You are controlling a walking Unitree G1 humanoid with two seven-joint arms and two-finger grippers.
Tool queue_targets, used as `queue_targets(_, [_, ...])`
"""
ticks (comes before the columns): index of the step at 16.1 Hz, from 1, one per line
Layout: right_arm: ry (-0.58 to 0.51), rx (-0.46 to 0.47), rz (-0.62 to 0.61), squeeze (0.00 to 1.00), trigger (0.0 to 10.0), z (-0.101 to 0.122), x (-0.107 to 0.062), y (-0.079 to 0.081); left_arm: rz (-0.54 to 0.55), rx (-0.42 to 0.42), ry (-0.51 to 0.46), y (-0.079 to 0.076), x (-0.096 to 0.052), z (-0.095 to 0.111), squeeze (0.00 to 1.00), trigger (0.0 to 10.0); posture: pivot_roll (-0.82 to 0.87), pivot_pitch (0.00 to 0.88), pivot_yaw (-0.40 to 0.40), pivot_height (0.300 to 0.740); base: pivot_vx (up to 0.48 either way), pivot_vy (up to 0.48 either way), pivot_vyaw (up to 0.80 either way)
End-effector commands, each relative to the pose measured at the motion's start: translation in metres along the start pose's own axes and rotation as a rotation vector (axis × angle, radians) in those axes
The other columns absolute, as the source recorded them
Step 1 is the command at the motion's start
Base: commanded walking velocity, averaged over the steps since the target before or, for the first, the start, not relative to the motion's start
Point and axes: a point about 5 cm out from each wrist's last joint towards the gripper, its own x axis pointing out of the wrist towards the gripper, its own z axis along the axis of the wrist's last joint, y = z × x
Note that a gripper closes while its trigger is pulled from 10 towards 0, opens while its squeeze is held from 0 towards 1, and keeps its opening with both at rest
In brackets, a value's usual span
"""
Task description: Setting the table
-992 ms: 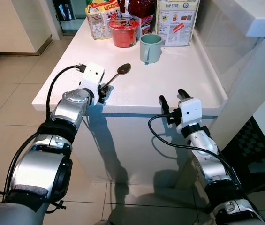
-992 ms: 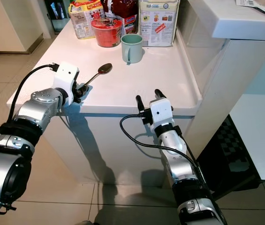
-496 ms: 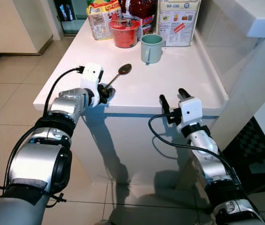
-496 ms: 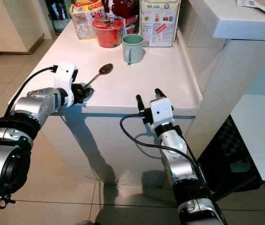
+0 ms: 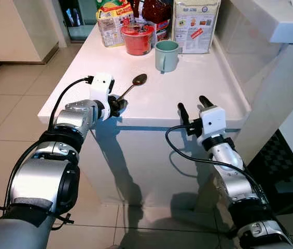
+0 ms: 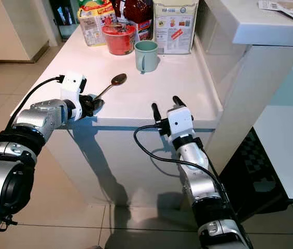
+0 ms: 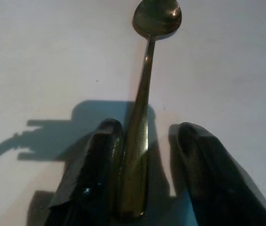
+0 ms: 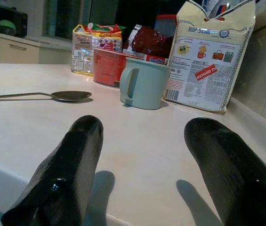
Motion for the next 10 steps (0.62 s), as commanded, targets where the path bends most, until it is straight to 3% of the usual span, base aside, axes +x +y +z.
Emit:
queue_targets(1, [0.007, -0.008, 0.005, 0.0, 10.0, 0.0, -0.002, 0.0, -0.034, -0.032, 0.174, -0.007, 0.003, -0.046, 0.0, 0.0, 0.0, 0.046, 0.06, 0.74, 0.0, 0.0, 0.0])
queue_targets(7, [0.009, -0.008, 0.01, 0.0, 10.0, 0.0, -0.001, 0.001, -0.063, -0.03, 0.164, -0.012, 0.005, -0.052, 0.0, 0.0, 0.0, 0.046, 0.059, 0.74, 0.0, 0.0, 0.0])
queue_targets(8, [0.011, -0.008, 0.01, 0.0, 10.0, -0.001, -0.002, 0.001, -0.059, -0.047, 0.136, -0.011, 0.005, -0.048, 0.07, 0.0, 0.0, 0.047, 0.059, 0.74, 0.0, 0.0, 0.0])
queue_targets(10, [0.011, -0.009, 0.01, 0.0, 10.0, -0.001, -0.003, 0.001, -0.028, -0.038, 0.098, -0.009, 0.005, -0.041, 0.09, 0.0, 0.0, 0.049, 0.06, 0.74, 0.0, 0.0, 0.0])
